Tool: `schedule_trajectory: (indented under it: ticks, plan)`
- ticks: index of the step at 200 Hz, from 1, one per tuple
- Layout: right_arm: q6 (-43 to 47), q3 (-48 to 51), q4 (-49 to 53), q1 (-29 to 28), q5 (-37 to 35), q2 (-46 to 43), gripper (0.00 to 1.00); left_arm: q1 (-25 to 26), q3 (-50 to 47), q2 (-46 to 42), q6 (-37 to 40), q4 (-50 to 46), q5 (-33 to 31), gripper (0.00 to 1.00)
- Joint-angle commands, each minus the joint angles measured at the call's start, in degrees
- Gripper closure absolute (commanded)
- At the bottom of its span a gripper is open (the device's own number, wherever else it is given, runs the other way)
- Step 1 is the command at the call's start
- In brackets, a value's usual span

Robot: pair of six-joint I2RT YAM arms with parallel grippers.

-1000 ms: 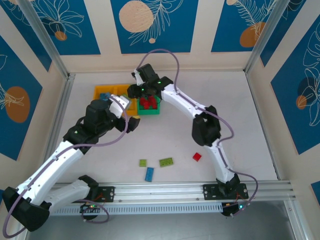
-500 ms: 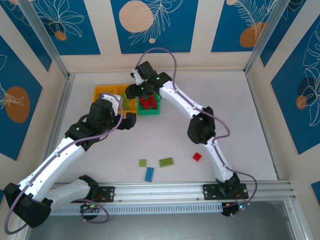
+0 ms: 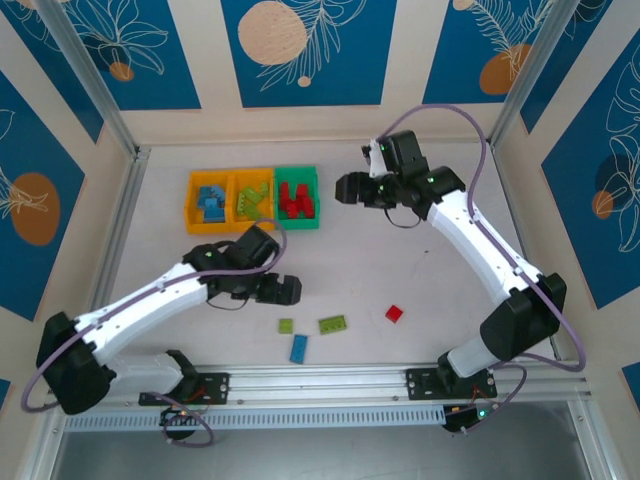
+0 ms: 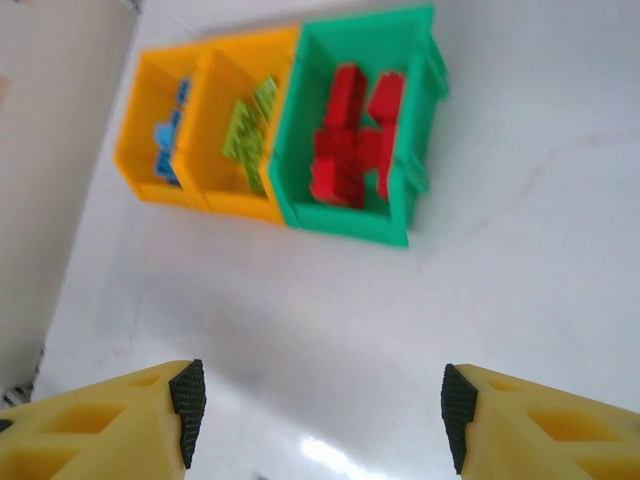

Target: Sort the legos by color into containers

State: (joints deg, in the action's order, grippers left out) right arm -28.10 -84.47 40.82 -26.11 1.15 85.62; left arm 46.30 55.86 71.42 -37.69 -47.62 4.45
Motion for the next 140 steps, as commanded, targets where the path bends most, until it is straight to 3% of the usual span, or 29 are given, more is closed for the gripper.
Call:
schedule_trajectory:
  ticks: [1, 24, 47, 93, 140]
  plan:
    - [-2.9, 5.04, 0.9, 0.41, -0.44, -1.99, 0.33, 1.19, -0.34, 5.43, -3.53, -3.17, 2.67, 0.0]
    - [-3.19, 5.4, 2.46, 1.14, -0.51, -2.24, 0.33, 2.75, 2.94, 12.54, -2.19, -4.13, 1.6, 0.02]
    - [-2.68, 4.53, 3.47, 1.55, -1.27, -2.47, 0.33, 4.87, 5.38, 18.23, -1.77, -7.56, -2.28, 0.12]
    - [-3.74, 4.59, 3.13, 3.25, -0.2, -2.22, 0.33, 5.22, 3.43, 22.75, -1.59, -5.3, -0.55, 0.32]
    - [-4.86, 6.36, 2.13, 3.98, 0.33, -2.53, 0.33, 5.2, 3.65, 26.22, 0.22, -3.41, 3.01, 0.37]
